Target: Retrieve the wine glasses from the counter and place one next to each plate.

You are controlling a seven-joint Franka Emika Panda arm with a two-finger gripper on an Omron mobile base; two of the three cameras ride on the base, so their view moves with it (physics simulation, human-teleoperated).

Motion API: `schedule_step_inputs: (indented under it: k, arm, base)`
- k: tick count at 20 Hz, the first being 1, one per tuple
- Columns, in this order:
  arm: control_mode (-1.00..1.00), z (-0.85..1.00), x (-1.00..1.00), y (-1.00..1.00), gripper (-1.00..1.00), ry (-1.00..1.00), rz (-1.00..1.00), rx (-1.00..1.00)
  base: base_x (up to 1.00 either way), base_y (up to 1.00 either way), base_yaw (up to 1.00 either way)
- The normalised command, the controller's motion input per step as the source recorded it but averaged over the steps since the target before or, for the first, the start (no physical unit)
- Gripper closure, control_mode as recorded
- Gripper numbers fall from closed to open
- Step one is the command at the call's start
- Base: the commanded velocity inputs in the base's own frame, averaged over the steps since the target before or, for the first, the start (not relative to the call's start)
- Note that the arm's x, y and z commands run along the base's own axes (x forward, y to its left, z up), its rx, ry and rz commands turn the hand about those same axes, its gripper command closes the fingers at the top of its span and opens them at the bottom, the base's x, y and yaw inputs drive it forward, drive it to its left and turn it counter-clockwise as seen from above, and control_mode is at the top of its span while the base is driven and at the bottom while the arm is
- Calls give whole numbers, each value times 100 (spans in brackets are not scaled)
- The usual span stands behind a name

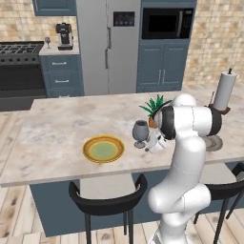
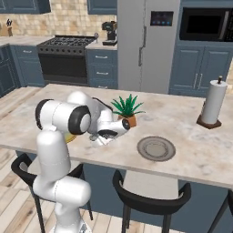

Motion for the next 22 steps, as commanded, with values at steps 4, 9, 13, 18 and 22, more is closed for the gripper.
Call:
schedule_step_inputs:
  k: [4,9,13,18,22]
  arm:
    - [-100,14,-49,-61,-100,4,0,12]
    - [-100,69,-68,-48,-100,3,0,19]
    - [-100,100,-76,-8,-100,0,0,19]
    - [-100,100,-64,0,-100,0,0,12]
    - [-100,100,-70,0,-100,0,0,11]
  base:
    - [0,0,0]
    - [0,0,0]
    - [0,0,0]
    - [0,0,0]
    - [0,0,0]
